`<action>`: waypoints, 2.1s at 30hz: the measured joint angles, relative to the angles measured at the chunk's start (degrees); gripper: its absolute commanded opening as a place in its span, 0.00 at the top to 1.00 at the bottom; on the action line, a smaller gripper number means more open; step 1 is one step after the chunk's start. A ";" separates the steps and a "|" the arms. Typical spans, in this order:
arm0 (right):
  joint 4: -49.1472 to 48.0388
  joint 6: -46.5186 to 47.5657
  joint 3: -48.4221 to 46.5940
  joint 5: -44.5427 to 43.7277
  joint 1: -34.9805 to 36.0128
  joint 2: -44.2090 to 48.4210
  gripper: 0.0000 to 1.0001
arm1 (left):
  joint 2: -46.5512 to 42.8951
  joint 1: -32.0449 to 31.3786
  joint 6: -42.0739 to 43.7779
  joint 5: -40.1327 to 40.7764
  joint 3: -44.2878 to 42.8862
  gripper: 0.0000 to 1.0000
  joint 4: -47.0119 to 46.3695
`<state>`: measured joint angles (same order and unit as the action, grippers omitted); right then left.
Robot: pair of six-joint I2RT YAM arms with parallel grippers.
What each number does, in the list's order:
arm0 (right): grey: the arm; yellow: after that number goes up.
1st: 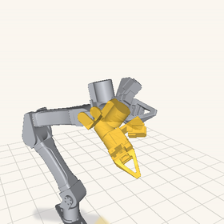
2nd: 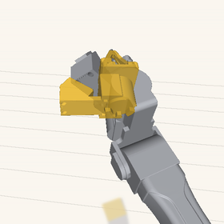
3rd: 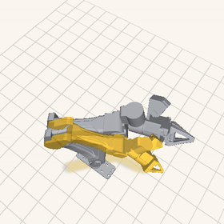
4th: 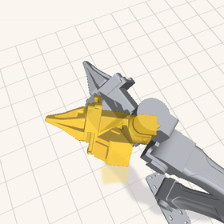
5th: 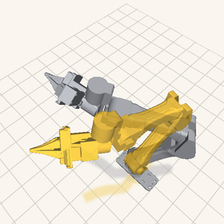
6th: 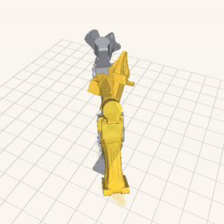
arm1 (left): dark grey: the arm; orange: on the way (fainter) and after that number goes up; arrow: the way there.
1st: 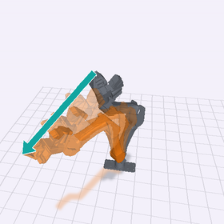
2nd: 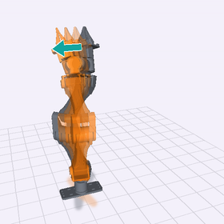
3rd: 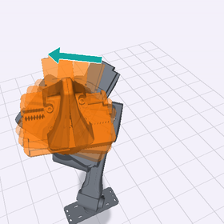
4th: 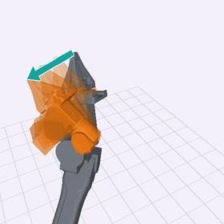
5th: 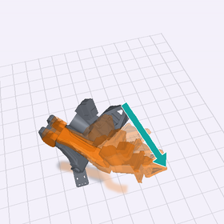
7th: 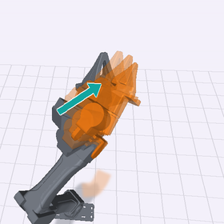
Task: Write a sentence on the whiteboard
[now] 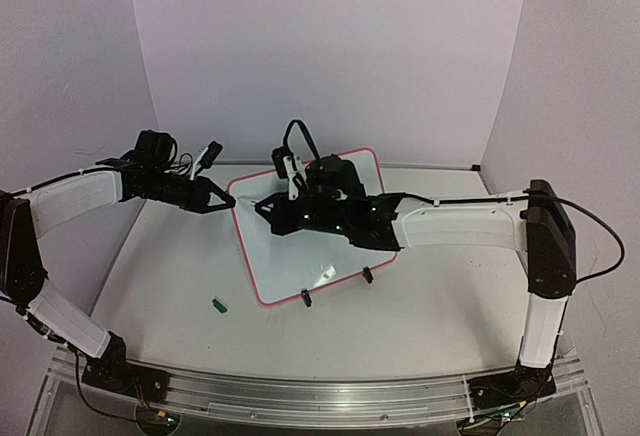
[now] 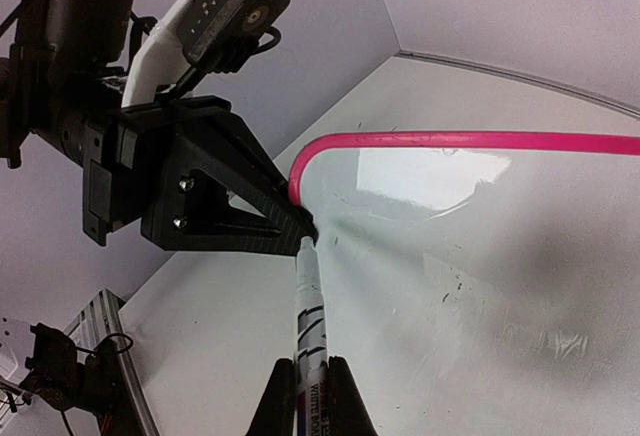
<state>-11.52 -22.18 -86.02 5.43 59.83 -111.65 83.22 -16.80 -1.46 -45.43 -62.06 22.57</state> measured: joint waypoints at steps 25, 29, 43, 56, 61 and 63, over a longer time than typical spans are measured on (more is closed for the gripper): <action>0.65 0.53 -3.34 -3.32 -0.02 -2.73 1.00 | 0.00 0.00 0.03 -0.04 0.00 1.00 0.00; 0.64 0.51 -3.34 -4.96 0.01 -2.73 1.00 | 0.00 0.00 0.03 0.00 0.00 1.00 0.00; -1.13 1.13 0.68 -9.68 0.15 -0.22 1.00 | 0.00 0.00 0.03 -0.02 0.00 1.00 0.00; -1.06 4.65 1.52 -1.08 -0.07 2.18 1.00 | 0.00 0.00 0.03 -0.02 0.00 1.00 0.02; 0.53 4.98 -0.59 0.00 -0.07 1.80 1.00 | 0.00 0.00 0.05 -0.02 0.00 1.00 0.02; 0.73 5.03 -1.76 0.13 -0.07 1.32 1.00 | 0.00 0.00 0.04 -0.02 0.00 1.00 0.02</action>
<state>-10.79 -17.15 -87.78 5.56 59.77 -110.33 83.22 -16.80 -1.42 -45.45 -62.06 22.59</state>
